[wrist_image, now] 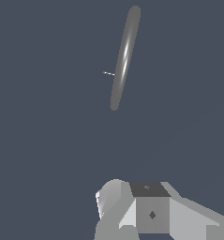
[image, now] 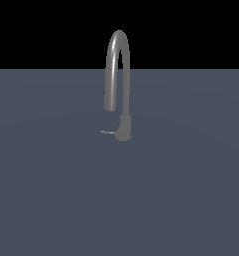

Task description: Turn on the faucet by rotating a designated handle.

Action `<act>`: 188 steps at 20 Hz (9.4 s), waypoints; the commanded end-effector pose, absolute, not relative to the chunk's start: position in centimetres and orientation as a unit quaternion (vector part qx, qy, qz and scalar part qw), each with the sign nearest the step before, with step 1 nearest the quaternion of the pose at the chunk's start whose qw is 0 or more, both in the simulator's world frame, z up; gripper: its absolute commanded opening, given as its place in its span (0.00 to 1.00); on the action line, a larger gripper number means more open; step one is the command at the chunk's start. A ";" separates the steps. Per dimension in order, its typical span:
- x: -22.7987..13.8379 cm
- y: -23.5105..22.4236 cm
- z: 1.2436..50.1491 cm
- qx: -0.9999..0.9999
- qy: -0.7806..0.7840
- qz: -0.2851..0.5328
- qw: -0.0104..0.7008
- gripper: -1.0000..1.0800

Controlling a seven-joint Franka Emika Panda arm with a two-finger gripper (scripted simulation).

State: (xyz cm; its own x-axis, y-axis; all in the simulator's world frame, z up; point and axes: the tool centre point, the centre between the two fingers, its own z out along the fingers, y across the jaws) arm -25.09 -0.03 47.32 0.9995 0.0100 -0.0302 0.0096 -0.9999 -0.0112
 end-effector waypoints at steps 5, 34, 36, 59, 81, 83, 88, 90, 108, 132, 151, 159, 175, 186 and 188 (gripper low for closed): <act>-23.0 1.2 45.7 -0.996 -0.070 0.022 -0.057 0.00; -14.3 8.2 32.4 -0.807 -0.430 0.052 -0.402 0.00; -14.0 8.4 31.5 -0.790 -0.446 0.053 -0.417 0.00; -11.6 9.5 23.1 -0.598 -0.580 0.058 -0.550 0.00; -9.5 8.3 15.5 -0.390 -0.660 0.061 -0.639 0.00; -9.3 8.1 14.9 -0.369 -0.665 0.061 -0.646 0.00; -8.8 7.5 13.3 -0.319 -0.677 0.063 -0.661 0.00; -8.5 7.2 12.6 -0.298 -0.681 0.064 -0.666 0.00; -6.2 4.3 8.1 -0.124 -0.701 0.072 -0.698 0.00; -5.0 4.0 9.1 -0.076 -0.703 0.075 -0.703 0.00; -5.2 3.2 13.8 -0.076 -0.704 0.076 -0.702 0.00; -5.5 1.9 13.6 -0.078 -0.714 0.078 -0.691 0.00; -6.4 -0.6 15.1 -0.067 -0.711 0.064 -0.697 0.00; -7.0 -5.2 14.6 -0.076 -0.703 0.075 -0.703 0.00; -6.7 -1.8 14.8 -0.072 -0.701 0.058 -0.707 0.00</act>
